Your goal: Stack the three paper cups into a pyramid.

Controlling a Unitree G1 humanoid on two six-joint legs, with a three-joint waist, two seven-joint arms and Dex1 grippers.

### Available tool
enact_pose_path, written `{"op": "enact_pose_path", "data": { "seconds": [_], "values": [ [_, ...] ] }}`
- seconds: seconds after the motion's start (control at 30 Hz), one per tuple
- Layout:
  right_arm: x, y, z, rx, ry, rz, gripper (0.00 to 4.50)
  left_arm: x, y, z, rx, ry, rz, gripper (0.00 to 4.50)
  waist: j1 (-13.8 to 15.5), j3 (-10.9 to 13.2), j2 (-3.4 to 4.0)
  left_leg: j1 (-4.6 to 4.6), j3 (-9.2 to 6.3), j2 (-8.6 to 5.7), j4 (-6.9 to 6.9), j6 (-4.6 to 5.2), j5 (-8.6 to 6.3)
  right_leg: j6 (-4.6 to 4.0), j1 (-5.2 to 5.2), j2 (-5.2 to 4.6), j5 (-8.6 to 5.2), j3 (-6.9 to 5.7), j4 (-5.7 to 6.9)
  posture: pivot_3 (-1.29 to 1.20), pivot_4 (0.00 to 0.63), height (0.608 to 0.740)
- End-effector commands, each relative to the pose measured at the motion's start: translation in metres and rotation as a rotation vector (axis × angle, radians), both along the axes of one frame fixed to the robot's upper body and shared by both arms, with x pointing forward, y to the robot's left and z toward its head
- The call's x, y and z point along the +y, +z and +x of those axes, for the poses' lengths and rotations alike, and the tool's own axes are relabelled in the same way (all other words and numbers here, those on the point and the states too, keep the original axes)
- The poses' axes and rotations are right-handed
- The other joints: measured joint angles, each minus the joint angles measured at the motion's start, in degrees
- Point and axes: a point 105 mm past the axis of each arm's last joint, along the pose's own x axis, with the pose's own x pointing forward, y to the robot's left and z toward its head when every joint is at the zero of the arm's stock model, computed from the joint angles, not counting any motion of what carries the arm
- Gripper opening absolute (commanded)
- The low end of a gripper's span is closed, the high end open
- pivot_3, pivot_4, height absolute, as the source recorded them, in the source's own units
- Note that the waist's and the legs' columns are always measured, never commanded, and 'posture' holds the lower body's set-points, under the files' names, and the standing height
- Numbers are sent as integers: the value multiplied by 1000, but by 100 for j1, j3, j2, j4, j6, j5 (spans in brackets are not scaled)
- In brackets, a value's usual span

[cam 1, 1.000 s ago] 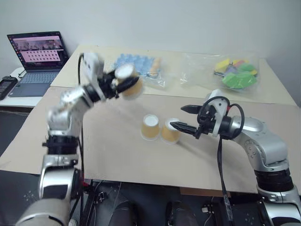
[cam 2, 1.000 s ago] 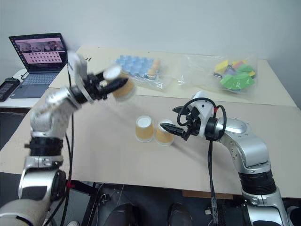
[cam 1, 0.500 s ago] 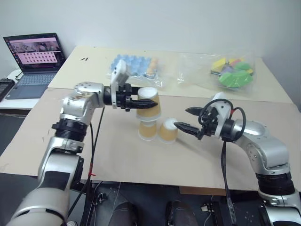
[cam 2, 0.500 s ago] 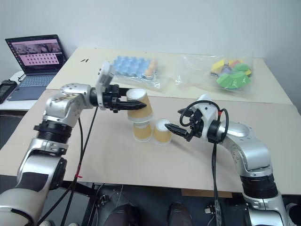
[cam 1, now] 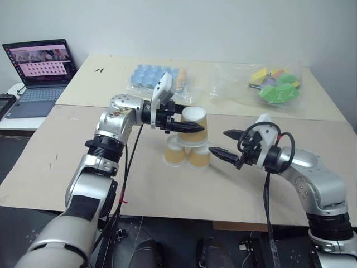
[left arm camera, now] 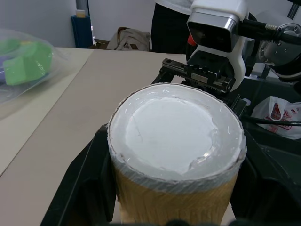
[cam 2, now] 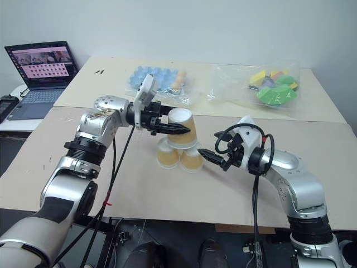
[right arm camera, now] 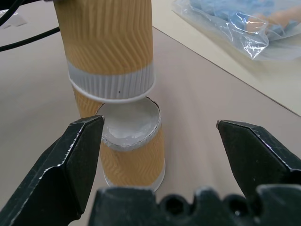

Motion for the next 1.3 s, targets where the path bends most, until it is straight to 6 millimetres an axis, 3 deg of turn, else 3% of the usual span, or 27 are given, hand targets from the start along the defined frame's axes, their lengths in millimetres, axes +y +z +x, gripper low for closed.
{"op": "enact_pose_path", "data": {
  "seconds": [0.03, 0.07, 0.23, 0.5, 0.67, 0.87, 0.97, 1.03, 1.07, 1.13, 1.2, 1.3],
  "values": [
    [-6, 15, -4, -56, -15, 5, 4500, -4, -1, -3, -67, -23, 37, 2767, 1, 0, 0, 0, -1, 0, 0, 0, 0, 0, 0, 0, 0, 0, 0, 0, 150, 733],
    [-6, 15, -4, -56, -16, 5, 4500, -4, -3, -3, -66, -25, 39, 2767, 2, 0, 0, 0, -1, -1, 0, 0, 0, 0, 0, 0, 0, 0, -1, 0, 150, 733],
    [-6, 15, -4, -54, -17, 7, 4500, -5, -5, -3, -72, -21, 43, 4455, 8, 0, 0, -1, -4, 0, 0, 2, -1, 0, 0, 0, 0, 0, -1, 0, 150, 733],
    [-4, 15, -3, -49, -8, 11, 4500, -4, 19, 0, -80, 12, -33, 4491, 5, 0, 0, -1, -7, 0, 0, 3, -2, 0, 0, 0, 0, 0, 0, 0, 150, 733],
    [-2, 13, -1, -45, 7, 14, 4500, 6, 55, -5, -105, 31, -120, 4491, 1, 0, 0, -1, -8, 0, 0, 3, -2, 0, 0, 0, 0, 1, 0, 0, 150, 733],
    [-1, 13, 4, -44, 20, 16, 4500, 45, 124, -24, -30, 105, -396, 4491, -23, 0, -1, -1, -12, 3, 0, 3, -2, 0, -2, 0, 0, 4, 1, 0, 150, 733],
    [-2, 13, 5, -44, 22, 15, 4500, 65, 134, -23, 5, 216, -506, 4491, -21, 0, -1, 8, -14, 4, 0, 3, -2, 0, 2, -1, 0, 8, 3, 0, 150, 733],
    [-4, 14, 7, -47, 17, 12, 4500, 89, 142, -10, 21, 387, -636, 4491, -16, 0, -1, 12, -15, 3, 1, 3, -2, 0, 7, -3, 0, 7, 6, 0, 150, 733],
    [-6, 15, 9, -49, 6, 11, 4500, 111, 137, 5, 16, 566, -703, 4491, -12, 0, -1, 15, -16, 1, 2, 3, -2, 0, 10, -4, 0, 8, 7, 0, 150, 733],
    [-19, 16, 17, -61, -63, 1, 4500, 171, 94, 33, 1, 1032, -698, 4491, -25, -2, 3, 21, -17, 2, 13, 4, -2, 0, 14, -8, 1, 13, 3, 0, 150, 733],
    [-31, 19, 25, -76, -133, -4, 4500, 207, 60, 38, -36, 1317, -618, 4491, -50, -2, 3, 47, -14, -4, 6, 6, -3, 1, 27, -13, -1, 25, 0, 0, 150, 733],
    [-48, 19, 37, -91, -239, 6, 4500, 249, 14, 23, -58, 1608, -560, 4491, -41, 5, -9, 42, -8, -7, 2, 6, -3, 0, 16, -13, 0, 31, 7, 0, 150, 733]
  ]
}}
